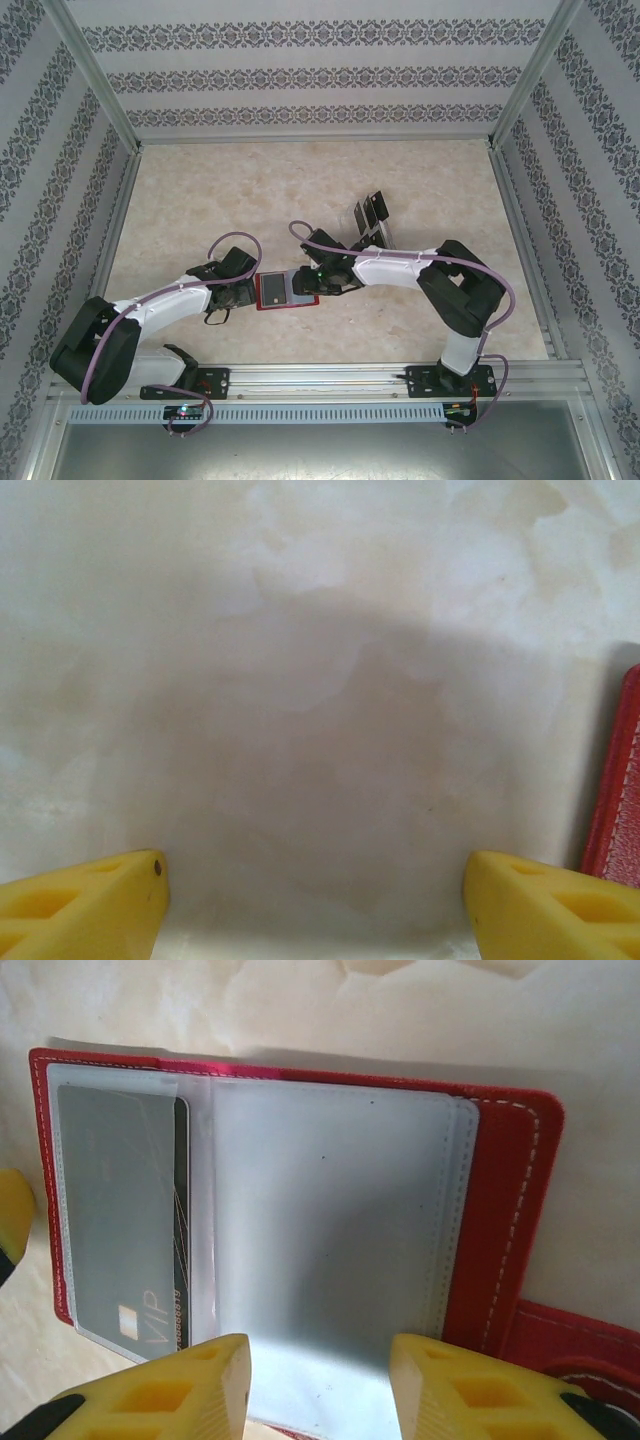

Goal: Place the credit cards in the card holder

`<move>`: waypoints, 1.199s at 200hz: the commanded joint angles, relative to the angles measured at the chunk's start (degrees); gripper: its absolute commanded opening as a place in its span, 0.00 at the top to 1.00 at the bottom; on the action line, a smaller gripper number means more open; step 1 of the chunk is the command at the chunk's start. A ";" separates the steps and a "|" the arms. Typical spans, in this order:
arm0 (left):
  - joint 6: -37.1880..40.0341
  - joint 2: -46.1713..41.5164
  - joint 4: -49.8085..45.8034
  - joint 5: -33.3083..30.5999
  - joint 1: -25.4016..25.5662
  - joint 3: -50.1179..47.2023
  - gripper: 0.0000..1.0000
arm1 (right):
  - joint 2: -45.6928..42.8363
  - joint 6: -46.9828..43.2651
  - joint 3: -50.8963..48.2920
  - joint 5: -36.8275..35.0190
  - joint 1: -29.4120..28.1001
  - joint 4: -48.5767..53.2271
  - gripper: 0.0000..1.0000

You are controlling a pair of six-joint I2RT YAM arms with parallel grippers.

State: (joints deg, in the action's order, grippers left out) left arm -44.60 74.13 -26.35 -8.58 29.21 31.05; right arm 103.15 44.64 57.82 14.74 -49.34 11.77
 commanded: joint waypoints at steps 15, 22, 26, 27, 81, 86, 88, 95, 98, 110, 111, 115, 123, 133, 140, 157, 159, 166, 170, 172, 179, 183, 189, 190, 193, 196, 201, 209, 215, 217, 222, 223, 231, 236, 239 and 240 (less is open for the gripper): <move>1.15 3.59 8.76 5.99 0.80 -1.19 0.22 | 2.62 0.61 1.74 1.44 -0.56 -0.76 0.57; 1.17 3.66 8.90 6.16 0.72 -1.23 0.22 | 2.75 0.83 2.02 1.78 -0.71 -1.22 0.56; 1.18 3.66 8.94 6.20 0.77 -1.22 0.22 | 2.75 0.95 2.10 2.00 -0.75 -1.43 0.57; 1.13 3.70 8.94 6.20 0.81 -1.24 0.22 | 2.82 1.05 2.11 2.10 -0.82 -1.52 0.56; 1.01 4.16 9.46 6.47 0.79 -1.25 0.22 | 3.61 3.97 2.01 6.43 -0.93 -7.20 0.56; 1.08 4.23 9.52 6.52 0.78 -1.32 0.22 | 3.78 4.25 2.10 6.83 -0.93 -7.68 0.57; 1.09 4.26 9.44 6.48 0.81 -1.31 0.22 | 3.87 4.34 2.05 6.95 -0.93 -7.91 0.57; 1.03 4.34 9.55 6.55 0.80 -1.29 0.22 | 4.03 4.78 2.11 7.50 -0.96 -8.60 0.57; 1.04 4.32 9.58 6.56 0.76 -1.27 0.22 | 4.09 4.91 2.10 7.70 -0.89 -8.91 0.57; 1.09 4.30 9.63 6.57 0.82 -1.34 0.22 | 4.33 5.44 2.16 8.32 -0.94 -9.91 0.56; 1.09 4.33 9.64 6.56 0.83 -1.34 0.22 | 4.33 5.45 2.14 8.30 -0.94 -9.96 0.57; 1.08 4.31 9.62 6.56 0.77 -1.32 0.22 | 4.42 5.58 2.26 8.36 -0.93 -10.04 0.57; 1.04 4.41 9.72 6.60 0.78 -1.25 0.22 | 4.57 5.69 2.53 8.54 -1.01 -10.11 0.56; 1.09 4.41 9.78 6.60 0.84 -1.36 0.22 | 4.78 5.82 2.87 8.76 -1.02 -10.32 0.56; 1.08 4.46 9.87 6.56 0.76 -1.34 0.22 | 5.10 6.06 3.20 9.02 -1.02 -10.53 0.56; 1.06 4.66 10.00 6.73 0.81 -1.49 0.22 | 5.70 6.15 4.27 9.37 -1.35 -10.57 0.57; 1.04 4.65 10.07 6.73 0.79 -1.49 0.22 | 5.73 6.09 4.37 9.41 -1.47 -10.57 0.57; 0.98 4.72 10.18 6.79 0.81 -1.51 0.22 | 5.95 6.12 4.83 9.56 -1.65 -10.47 0.57; 0.94 4.79 10.31 6.89 0.78 -1.57 0.22 | 6.08 6.14 5.17 9.66 -1.92 -10.52 0.57; 0.88 4.73 10.34 6.95 0.76 -1.64 0.22 | 6.16 6.13 5.34 9.68 -2.01 -10.47 0.57; 0.89 4.70 10.41 6.93 0.76 -1.62 0.22 | 6.41 6.18 5.87 9.77 -2.35 -10.34 0.57; 0.92 4.66 10.44 6.92 0.76 -1.69 0.22 | 6.59 6.20 6.13 9.84 -2.54 -10.25 0.57; 0.81 4.66 10.49 6.92 0.83 -1.70 0.22 | 6.91 6.31 6.65 9.87 -2.88 -10.26 0.57; 0.77 4.64 10.47 6.91 0.79 -1.70 0.22 | 6.94 6.32 6.76 9.87 -2.96 -10.18 0.57; 0.76 4.64 10.50 6.92 0.76 -1.70 0.22 | 7.07 6.33 6.94 9.87 -3.10 -10.16 0.57; 0.78 4.63 10.45 6.91 0.81 -1.80 0.22 | 7.26 6.33 7.27 9.93 -3.27 -10.11 0.57; 0.81 4.55 10.47 6.97 0.77 -1.79 0.22 | 7.55 6.33 7.62 9.94 -3.51 -10.02 0.57; 0.68 4.41 10.35 6.76 0.77 -1.84 0.22 | 7.91 6.34 8.20 10.00 -3.86 -10.00 0.57; 0.46 4.09 10.26 6.61 0.78 -1.80 0.22 | 8.26 6.55 8.60 10.04 -4.15 -10.01 0.57; 0.34 3.98 10.20 6.57 0.79 -1.83 0.22 | 8.37 6.54 8.68 10.07 -4.18 -10.01 0.57; 0.02 3.59 10.18 6.44 0.80 -2.00 0.22 | 8.59 6.64 8.88 10.13 -4.41 -9.98 0.57; -0.06 3.45 10.13 6.41 0.83 -1.98 0.22 | 8.61 6.66 8.93 10.13 -4.43 -9.95 0.57; -0.64 2.34 9.85 5.97 0.80 -2.25 0.22 | 8.75 6.76 9.21 10.04 -4.67 -10.01 0.57; -0.98 1.50 9.55 5.50 0.76 -2.42 0.22 | 8.97 6.77 9.46 10.04 -4.79 -9.89 0.57; -1.22 0.97 9.13 5.09 0.84 -2.41 0.22 | 9.04 6.81 9.57 10.10 -4.86 -9.90 0.57; -1.29 0.82 9.04 4.94 0.80 -2.40 0.22 | 9.06 6.79 9.63 10.11 -4.88 -9.87 0.57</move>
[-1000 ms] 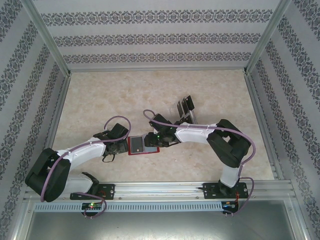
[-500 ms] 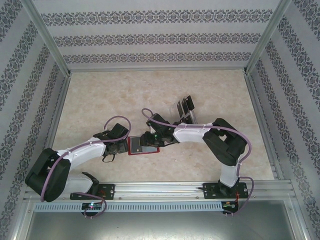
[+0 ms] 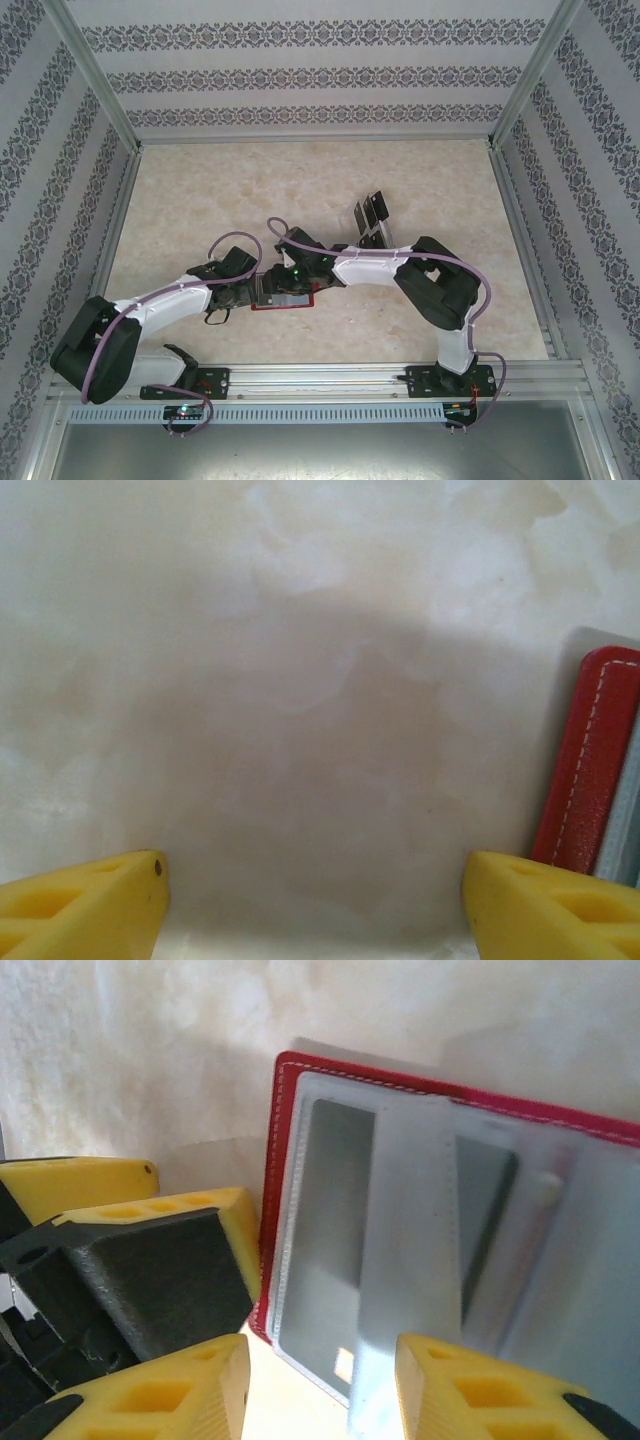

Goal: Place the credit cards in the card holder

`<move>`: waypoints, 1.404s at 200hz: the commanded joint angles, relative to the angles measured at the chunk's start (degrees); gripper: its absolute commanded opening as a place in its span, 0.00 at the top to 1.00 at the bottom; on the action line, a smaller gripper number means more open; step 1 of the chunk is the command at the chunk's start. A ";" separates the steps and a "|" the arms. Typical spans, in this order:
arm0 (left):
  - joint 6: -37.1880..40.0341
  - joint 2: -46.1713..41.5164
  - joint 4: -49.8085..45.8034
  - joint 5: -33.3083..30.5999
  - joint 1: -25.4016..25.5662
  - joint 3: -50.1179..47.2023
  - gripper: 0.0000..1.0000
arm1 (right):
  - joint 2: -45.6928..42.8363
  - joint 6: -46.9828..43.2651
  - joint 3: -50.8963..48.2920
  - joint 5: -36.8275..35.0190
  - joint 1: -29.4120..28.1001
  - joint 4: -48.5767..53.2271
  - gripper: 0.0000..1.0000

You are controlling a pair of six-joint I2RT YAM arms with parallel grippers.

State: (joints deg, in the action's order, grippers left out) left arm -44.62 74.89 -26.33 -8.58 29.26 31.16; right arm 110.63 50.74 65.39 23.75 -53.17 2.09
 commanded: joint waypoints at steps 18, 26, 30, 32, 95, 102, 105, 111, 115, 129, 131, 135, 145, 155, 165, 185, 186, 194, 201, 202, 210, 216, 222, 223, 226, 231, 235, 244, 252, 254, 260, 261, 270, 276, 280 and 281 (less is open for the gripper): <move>-2.27 -4.14 5.08 1.00 0.75 -2.21 0.22 | 2.00 0.76 2.75 1.03 -1.39 0.28 0.57; -2.84 -6.87 3.56 -0.86 0.69 -2.42 0.22 | 2.23 0.76 3.05 1.04 -1.48 0.42 0.57; -3.17 -8.22 2.73 -1.89 0.67 -2.59 0.22 | 2.37 0.71 3.20 1.08 -1.57 0.51 0.57; -3.30 -9.03 2.39 -2.30 0.66 -2.61 0.22 | 2.46 0.68 3.29 1.14 -1.58 0.54 0.57; -6.09 -28.04 -9.85 -10.51 0.42 -2.43 0.22 | 5.64 0.28 8.16 1.56 -2.81 2.27 0.57; -6.25 -28.71 -10.46 -10.71 0.38 -2.35 0.22 | 6.20 0.16 9.46 1.69 -3.03 2.67 0.57; -6.31 -28.98 -10.76 -10.75 0.38 -2.33 0.22 | 6.68 -0.09 10.26 1.78 -3.12 3.07 0.57; -6.56 -29.38 -11.27 -10.84 0.37 -2.26 0.22 | 7.29 -0.26 11.44 1.86 -3.24 3.49 0.57; -6.66 -29.66 -11.47 -10.99 0.37 -2.28 0.22 | 7.64 -0.37 12.38 1.98 -3.32 3.91 0.57; -7.21 -31.11 -12.30 -11.47 0.40 -2.33 0.22 | 9.59 -0.96 16.50 2.32 -3.43 5.47 0.57; -7.23 -31.43 -12.40 -11.57 0.37 -2.26 0.22 | 9.84 -1.03 17.16 2.30 -3.43 5.71 0.57; -7.31 -31.87 -12.63 -11.76 0.38 -2.25 0.22 | 10.56 -1.30 18.88 2.41 -3.43 6.40 0.57; -7.26 -33.00 -13.14 -12.20 0.41 -2.08 0.22 | 11.90 -1.92 22.72 2.61 -3.39 7.69 0.57; -7.08 -33.63 -13.90 -12.52 0.41 -1.70 0.22 | 13.35 -2.52 26.58 2.84 -3.36 9.34 0.57; -6.81 -33.72 -14.66 -12.72 0.39 -1.24 0.22 | 14.59 -3.09 30.59 3.18 -3.26 10.75 0.57; -6.90 -33.76 -15.61 -12.72 0.37 -0.79 0.22 | 15.57 -3.78 36.25 3.02 -2.76 13.20 0.57; -6.89 -33.85 -15.65 -12.71 0.37 -0.81 0.22 | 15.58 -3.84 36.45 2.99 -2.70 13.24 0.57; -6.97 -34.12 -15.68 -12.69 0.42 -1.06 0.22 | 15.26 -4.13 37.91 2.90 -2.20 14.05 0.57; -7.01 -34.36 -15.53 -12.47 0.40 -1.20 0.22 | 14.66 -4.39 38.06 2.52 -1.81 14.52 0.57; -7.01 -34.37 -15.52 -12.40 0.43 -1.24 0.22 | 14.36 -4.46 38.02 2.35 -1.67 14.63 0.57; -6.91 -34.29 -15.42 -12.06 0.40 -1.36 0.22 | 13.08 -4.87 37.38 1.80 -1.15 14.97 0.57; -6.74 -34.13 -15.29 -11.77 0.39 -1.42 0.22 | 11.84 -5.30 36.35 1.13 -0.75 15.36 0.57; -6.67 -33.87 -15.16 -11.45 0.42 -1.39 0.22 | 10.38 -5.78 35.12 0.33 -0.32 16.09 0.57; -6.60 -33.77 -15.16 -11.41 0.43 -1.42 0.22 | 10.17 -5.80 34.79 0.16 -0.25 16.23 0.57; -6.55 -33.68 -15.08 -11.23 0.45 -1.41 0.22 | 9.42 -5.94 33.82 -0.37 -0.04 16.56 0.57; -6.37 -33.38 -14.98 -10.92 0.43 -1.42 0.22 | 8.00 -6.23 32.11 -1.25 0.27 17.14 0.56; -6.30 -33.13 -14.83 -10.73 0.43 -1.43 0.22 | 6.90 -6.54 30.70 -1.99 0.46 17.61 0.56; -5.94 -32.60 -14.29 -10.25 0.37 -1.43 0.22 | 4.33 -7.20 27.28 -4.06 0.93 18.94 0.53; -5.58 -32.04 -13.51 -9.66 0.42 -1.62 0.22 | 2.11 -7.77 24.12 -6.06 1.13 20.00 0.50; -5.52 -31.90 -13.32 -9.58 0.42 -1.67 0.22 | 1.53 -7.90 23.33 -6.56 1.13 20.20 0.50; -5.43 -31.43 -12.79 -9.14 0.37 -1.81 0.22 | 0.02 -8.43 21.03 -7.97 1.09 20.90 0.48; -5.41 -31.37 -12.70 -9.12 0.41 -1.80 0.22 | -0.24 -8.49 20.85 -8.17 1.11 21.05 0.48; -5.16 -30.50 -11.91 -8.58 0.37 -1.93 0.22 | -2.16 -8.73 17.28 -10.04 1.14 21.87 0.46; -5.01 -29.87 -11.38 -8.31 0.41 -1.99 0.22 | -3.41 -8.69 14.97 -10.90 1.14 21.91 0.46; -4.91 -29.45 -10.96 -8.04 0.39 -2.04 0.22 | -4.14 -8.52 13.59 -11.41 1.14 21.80 0.45; -4.89 -29.36 -10.91 -7.99 0.38 -2.05 0.22 | -4.30 -8.49 13.21 -11.56 1.14 21.77 0.45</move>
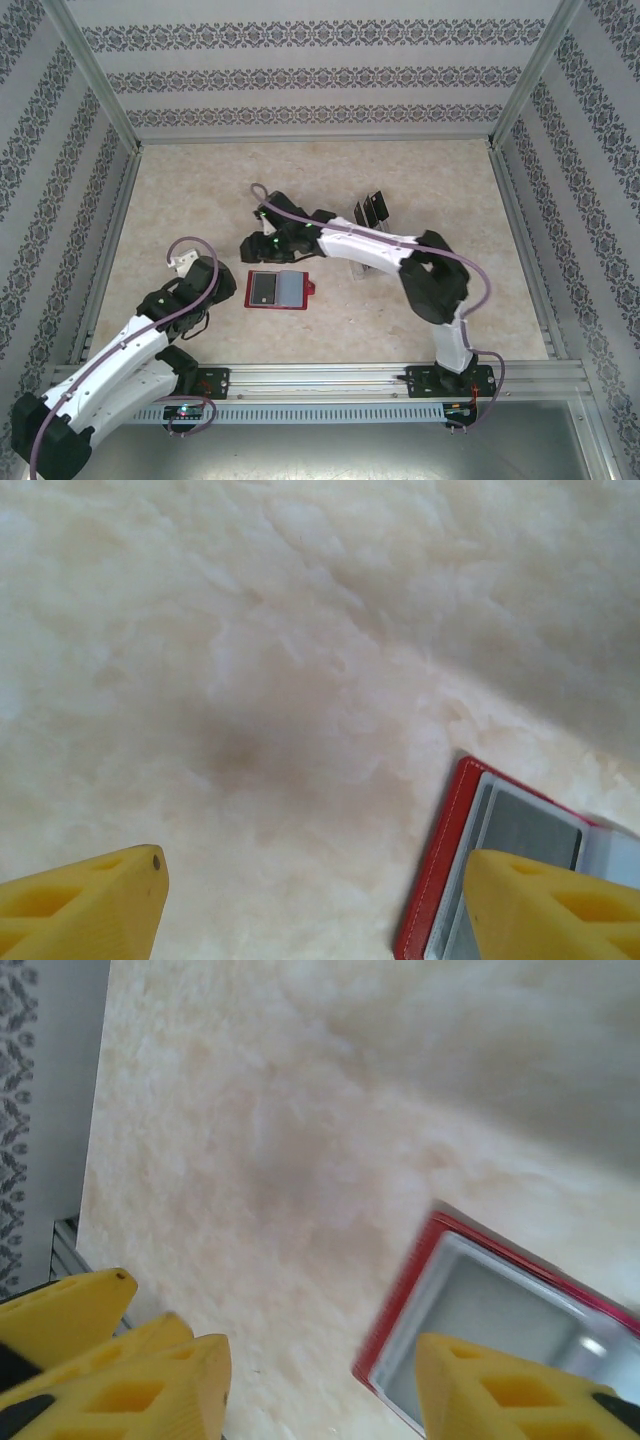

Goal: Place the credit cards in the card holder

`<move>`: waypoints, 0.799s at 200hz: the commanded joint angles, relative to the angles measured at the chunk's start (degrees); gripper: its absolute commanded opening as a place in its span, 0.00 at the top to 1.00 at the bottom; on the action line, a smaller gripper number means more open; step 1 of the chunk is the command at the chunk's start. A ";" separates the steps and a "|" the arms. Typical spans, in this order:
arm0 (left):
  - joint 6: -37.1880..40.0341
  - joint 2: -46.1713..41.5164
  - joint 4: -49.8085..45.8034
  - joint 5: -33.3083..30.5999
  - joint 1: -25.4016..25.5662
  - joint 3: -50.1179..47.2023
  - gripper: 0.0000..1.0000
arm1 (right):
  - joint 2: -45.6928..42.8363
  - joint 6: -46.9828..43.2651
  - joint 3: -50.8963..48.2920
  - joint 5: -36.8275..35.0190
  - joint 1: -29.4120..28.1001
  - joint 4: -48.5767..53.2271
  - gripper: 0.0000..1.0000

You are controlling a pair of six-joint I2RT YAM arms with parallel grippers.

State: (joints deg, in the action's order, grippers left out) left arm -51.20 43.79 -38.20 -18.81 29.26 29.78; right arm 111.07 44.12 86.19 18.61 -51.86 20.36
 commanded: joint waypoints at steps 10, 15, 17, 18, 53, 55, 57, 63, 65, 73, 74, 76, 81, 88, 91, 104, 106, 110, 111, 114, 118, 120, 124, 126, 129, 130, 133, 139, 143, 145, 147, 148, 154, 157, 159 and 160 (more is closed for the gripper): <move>1.97 2.94 1.83 2.81 0.44 -0.61 0.22 | -6.19 -1.18 -10.93 -7.26 -0.18 3.14 0.45; 2.09 3.47 2.33 3.09 0.38 -0.66 0.22 | -6.74 -0.84 -12.29 -7.58 -0.26 2.99 0.45; 2.14 3.67 2.44 3.14 0.43 -0.61 0.22 | -6.92 -0.80 -12.74 -7.72 -0.26 2.90 0.45; 2.10 3.76 2.52 3.20 0.40 -0.61 0.22 | -7.05 -0.75 -13.04 -7.72 -0.26 2.83 0.45; 2.96 7.19 5.22 4.79 0.42 -0.56 0.22 | -7.29 0.78 -17.67 -7.72 -1.11 0.91 0.44; 3.06 7.32 5.34 4.87 0.44 -0.55 0.22 | -7.15 0.87 -17.72 -7.74 -1.18 0.91 0.44; 3.06 7.53 5.44 4.97 0.47 -0.59 0.22 | -7.12 0.88 -17.68 -7.77 -1.21 0.91 0.44; 3.12 7.95 5.79 5.11 0.45 -0.56 0.22 | -6.70 0.88 -17.81 -7.95 -1.39 0.95 0.44; 3.19 8.08 5.88 5.17 0.43 -0.59 0.22 | -6.63 0.88 -17.81 -7.96 -1.40 0.98 0.44; 3.23 8.63 6.18 5.31 0.46 -0.59 0.21 | -6.29 1.04 -17.89 -8.18 -1.57 1.17 0.44; 3.26 8.65 6.19 5.34 0.45 -0.60 0.22 | -6.21 1.00 -17.94 -8.21 -1.57 1.17 0.44; 3.27 8.74 6.29 5.42 0.50 -0.60 0.22 | -6.00 1.06 -18.03 -8.24 -1.62 1.05 0.44; 3.37 8.99 6.57 5.60 0.46 -0.67 0.22 | -5.96 1.10 -18.12 -8.34 -1.67 0.94 0.44; 3.47 9.32 6.81 5.84 0.39 -0.69 0.22 | -5.79 1.29 -18.33 -8.55 -1.67 0.87 0.45; 3.47 9.41 6.94 5.88 0.43 -0.76 0.22 | -5.74 1.32 -18.42 -8.51 -1.67 0.78 0.44; 3.54 9.81 7.30 6.15 0.41 -0.85 0.22 | -5.19 1.41 -18.60 -8.60 -1.67 0.65 0.44; 3.54 9.86 7.33 6.22 0.42 -0.90 0.22 | -5.10 1.41 -18.60 -8.62 -1.67 0.60 0.44; 3.56 9.99 7.45 6.34 0.38 -0.89 0.22 | -4.92 1.41 -18.56 -8.51 -1.67 0.56 0.44; 3.56 9.99 7.53 6.33 0.42 -0.88 0.22 | -4.86 1.41 -18.58 -8.55 -1.67 0.56 0.44; 3.49 10.06 7.59 6.33 0.37 -0.91 0.22 | -4.74 1.41 -18.51 -8.52 -1.67 0.56 0.44; 3.56 10.13 7.72 6.41 0.41 -0.99 0.22 | -4.52 1.39 -18.49 -8.50 -1.67 0.56 0.44; 3.56 10.14 7.75 6.48 0.44 -0.98 0.22 | -4.43 1.40 -18.45 -8.57 -1.67 0.56 0.44; 3.63 10.17 7.79 6.50 0.42 -0.99 0.22 | -4.22 1.41 -18.51 -8.51 -1.65 0.55 0.44; 3.65 10.24 7.79 6.55 0.44 -1.01 0.22 | -4.13 1.41 -18.43 -8.50 -1.66 0.56 0.44; 3.65 10.31 7.85 6.59 0.41 -0.96 0.22 | -4.03 1.41 -18.44 -8.64 -1.67 0.56 0.44; 3.65 10.29 7.86 6.59 0.43 -0.96 0.22 | -3.98 1.41 -18.43 -8.61 -1.67 0.56 0.44; 3.61 10.33 7.87 6.59 0.40 -0.97 0.22 | -3.81 1.41 -18.43 -8.55 -1.66 0.56 0.44; 3.65 10.42 7.94 6.59 0.38 -1.02 0.22 | -3.55 1.41 -18.43 -8.64 -1.67 0.53 0.44; 3.73 10.36 7.96 6.64 0.38 -0.98 0.22 | -3.43 1.41 -18.43 -8.69 -1.67 0.49 0.44; 3.74 10.40 7.96 6.65 0.37 -0.96 0.22 | -3.34 1.41 -18.39 -8.68 -1.67 0.47 0.44; 3.74 10.38 7.96 6.63 0.39 -0.95 0.22 | -3.19 1.41 -18.50 -8.72 -1.67 0.39 0.44; 3.74 10.37 7.96 6.65 0.38 -0.95 0.22 | -3.17 1.41 -18.51 -8.75 -1.67 0.39 0.44; 3.82 10.47 8.07 6.62 0.38 -1.02 0.22 | -2.91 1.39 -18.40 -8.68 -1.66 0.38 0.44; 3.83 10.49 8.06 6.63 0.42 -1.00 0.22 | -2.80 1.41 -18.41 -8.68 -1.66 0.38 0.44; 3.87 10.49 8.05 6.60 0.40 -0.92 0.22 | -2.68 1.41 -18.40 -8.64 -1.67 0.34 0.45; 3.89 10.51 8.05 6.60 0.43 -0.89 0.22 | -2.64 1.41 -18.42 -8.61 -1.67 0.32 0.44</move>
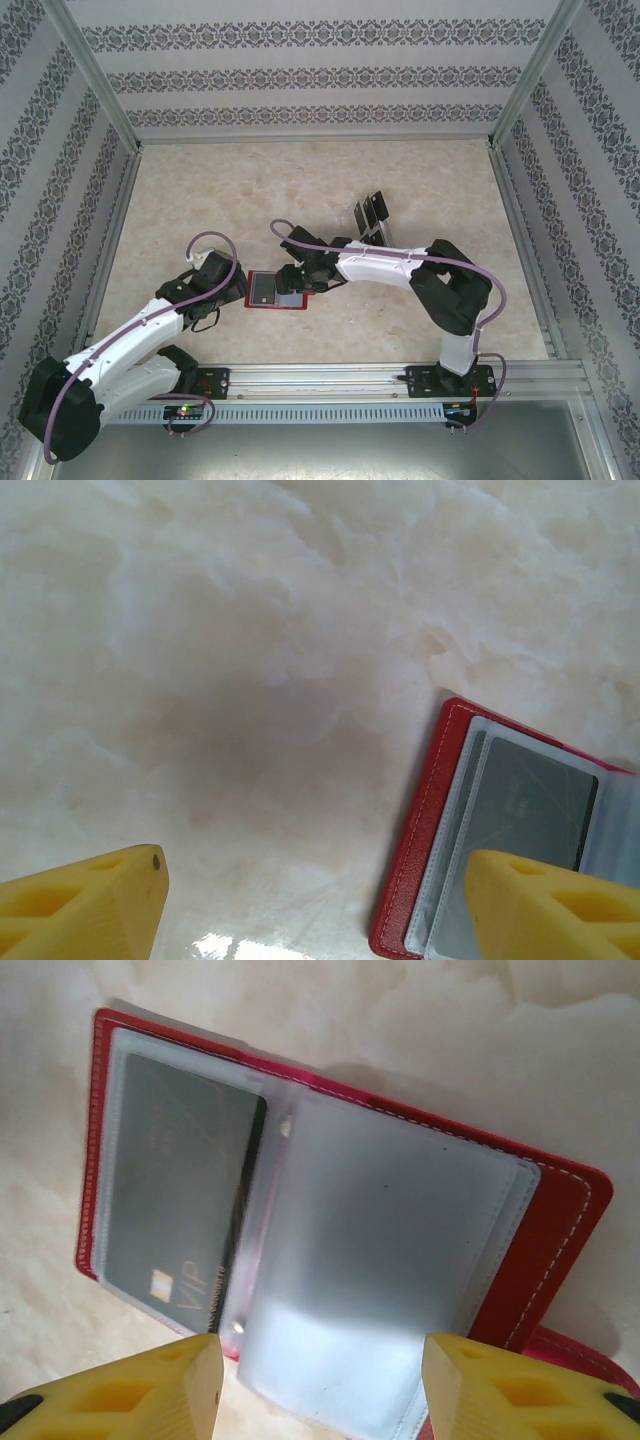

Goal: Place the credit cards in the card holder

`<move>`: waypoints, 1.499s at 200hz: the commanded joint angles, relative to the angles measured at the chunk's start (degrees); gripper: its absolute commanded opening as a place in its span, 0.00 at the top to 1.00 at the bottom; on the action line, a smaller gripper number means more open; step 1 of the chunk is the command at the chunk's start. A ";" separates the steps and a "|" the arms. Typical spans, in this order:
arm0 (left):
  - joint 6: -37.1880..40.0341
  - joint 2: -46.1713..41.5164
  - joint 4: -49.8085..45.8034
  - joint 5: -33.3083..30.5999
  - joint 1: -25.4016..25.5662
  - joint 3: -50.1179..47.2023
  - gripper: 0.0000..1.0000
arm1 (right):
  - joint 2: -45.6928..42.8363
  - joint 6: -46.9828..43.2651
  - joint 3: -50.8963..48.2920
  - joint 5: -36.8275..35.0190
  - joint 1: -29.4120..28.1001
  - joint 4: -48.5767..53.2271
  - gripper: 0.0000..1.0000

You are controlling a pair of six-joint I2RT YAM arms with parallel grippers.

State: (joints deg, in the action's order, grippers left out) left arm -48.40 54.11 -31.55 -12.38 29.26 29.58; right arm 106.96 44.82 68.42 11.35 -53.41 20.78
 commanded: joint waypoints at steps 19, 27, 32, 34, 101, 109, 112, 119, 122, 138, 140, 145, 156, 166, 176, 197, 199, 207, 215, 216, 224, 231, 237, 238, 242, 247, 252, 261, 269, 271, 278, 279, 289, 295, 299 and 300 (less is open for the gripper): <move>1.13 0.45 1.51 0.17 0.42 -0.75 0.22 | 2.43 0.75 -0.53 -1.04 -0.03 -0.29 0.44; 1.14 0.48 1.58 0.19 0.46 -0.75 0.22 | 2.75 0.75 -0.42 -0.79 -0.03 -0.50 0.44; 1.14 0.56 1.71 0.23 0.45 -0.68 0.22 | 2.94 0.89 -0.35 -0.51 -0.03 -0.71 0.44; 1.12 0.56 1.74 0.25 0.41 -0.78 0.22 | 2.95 0.93 -0.31 -0.36 -0.07 -0.80 0.44; 0.84 1.17 2.79 0.60 0.42 -0.98 0.22 | 4.95 1.54 2.03 5.23 -0.21 -5.54 0.44; 0.85 1.17 2.77 0.60 0.38 -0.94 0.22 | 5.33 1.68 2.49 5.82 -0.29 -5.88 0.44; 0.81 1.16 2.80 0.56 0.43 -1.00 0.22 | 5.44 1.74 2.65 6.05 -0.30 -6.13 0.44; 0.77 1.11 2.79 0.60 0.37 -0.94 0.22 | 5.67 1.93 3.01 6.44 -0.29 -6.71 0.45; 0.77 1.12 2.83 0.68 0.44 -0.93 0.22 | 5.78 2.06 3.07 6.60 -0.31 -6.87 0.44; 0.76 1.04 2.73 0.65 0.44 -1.07 0.22 | 6.16 2.42 3.96 7.10 -0.47 -7.35 0.44; 0.77 0.95 2.72 0.62 0.40 -1.05 0.22 | 6.20 2.46 4.06 7.14 -0.42 -7.40 0.44; 0.77 0.92 2.72 0.65 0.40 -1.05 0.22 | 6.24 2.55 4.36 7.19 -0.53 -7.49 0.44; 0.67 0.84 2.86 0.62 0.42 -1.18 0.21 | 6.29 2.73 4.91 7.45 -0.64 -7.56 0.45; 0.68 0.82 2.81 0.61 0.37 -1.15 0.22 | 6.16 2.82 5.27 7.45 -0.82 -7.38 0.44; 0.67 0.82 2.81 0.61 0.38 -1.13 0.22 | 6.01 2.89 5.56 7.45 -1.00 -7.41 0.44; 0.58 0.68 2.99 0.69 0.40 -1.29 0.22 | 5.89 3.07 5.91 7.54 -1.22 -7.48 0.44; 0.59 0.70 3.05 0.65 0.48 -1.33 0.22 | 5.92 3.08 5.93 7.54 -1.25 -7.45 0.44; 0.48 0.69 3.16 0.69 0.45 -1.38 0.22 | 6.06 3.23 6.11 7.63 -1.26 -7.49 0.44; 0.46 0.58 3.24 0.78 0.44 -1.48 0.22 | 6.22 3.47 6.20 7.86 -1.39 -7.82 0.44; 0.48 0.57 3.25 0.78 0.44 -1.47 0.22 | 6.24 3.50 6.24 7.88 -1.37 -7.79 0.44; 0.39 0.56 3.27 0.77 0.41 -1.46 0.22 | 6.40 3.59 6.45 7.97 -1.44 -8.02 0.44; 0.41 0.49 3.25 0.78 0.39 -1.55 0.22 | 6.61 3.76 6.75 8.11 -1.52 -8.17 0.44; 0.35 0.44 3.26 0.76 0.48 -1.60 0.22 | 6.88 3.90 7.03 8.26 -1.60 -8.17 0.44; 0.38 0.46 3.25 0.72 0.47 -1.58 0.22 | 6.96 3.93 7.10 8.34 -1.61 -8.19 0.44; 0.41 0.36 3.23 0.70 0.41 -1.55 0.22 | 7.15 4.03 7.28 8.48 -1.57 -8.33 0.44; 0.41 0.38 3.16 0.68 0.45 -1.60 0.22 | 7.36 4.12 7.53 8.54 -1.69 -8.42 0.44; 0.39 0.22 3.17 0.69 0.42 -1.59 0.22 | 7.63 4.14 7.79 8.60 -1.74 -8.46 0.44; 0.35 0.19 3.07 0.61 0.38 -1.55 0.22 | 8.06 4.14 8.32 8.80 -1.81 -8.31 0.45; 0.35 0.05 2.92 0.52 0.41 -1.55 0.22 | 8.47 4.16 8.69 8.88 -1.88 -8.29 0.44; 0.40 -0.03 2.95 0.54 0.44 -1.57 0.22 | 8.56 4.14 8.80 8.91 -1.88 -8.29 0.44; 0.34 -0.14 2.96 0.60 0.45 -1.63 0.21 | 8.78 4.13 9.07 8.94 -1.96 -8.22 0.44; 0.29 -0.10 2.93 0.56 0.50 -1.63 0.21 | 8.78 4.13 9.07 8.94 -1.96 -8.22 0.44; 0.33 -0.16 2.90 0.52 0.38 -1.87 0.22 | 9.31 4.14 9.34 9.02 -1.96 -8.21 0.45; 0.28 -0.18 2.83 0.45 0.44 -1.94 0.22 | 9.47 4.16 9.39 9.04 -1.95 -8.21 0.45; 0.25 -0.15 2.82 0.43 0.43 -2.05 0.22 | 9.54 4.14 9.40 8.97 -1.97 -8.15 0.45; 0.24 -0.10 2.82 0.43 0.40 -2.11 0.22 | 9.52 4.09 9.38 8.96 -1.97 -8.14 0.45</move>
State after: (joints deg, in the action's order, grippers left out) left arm -48.23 54.72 -29.43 -12.01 29.26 28.71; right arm 115.18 48.25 76.34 19.40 -54.70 12.91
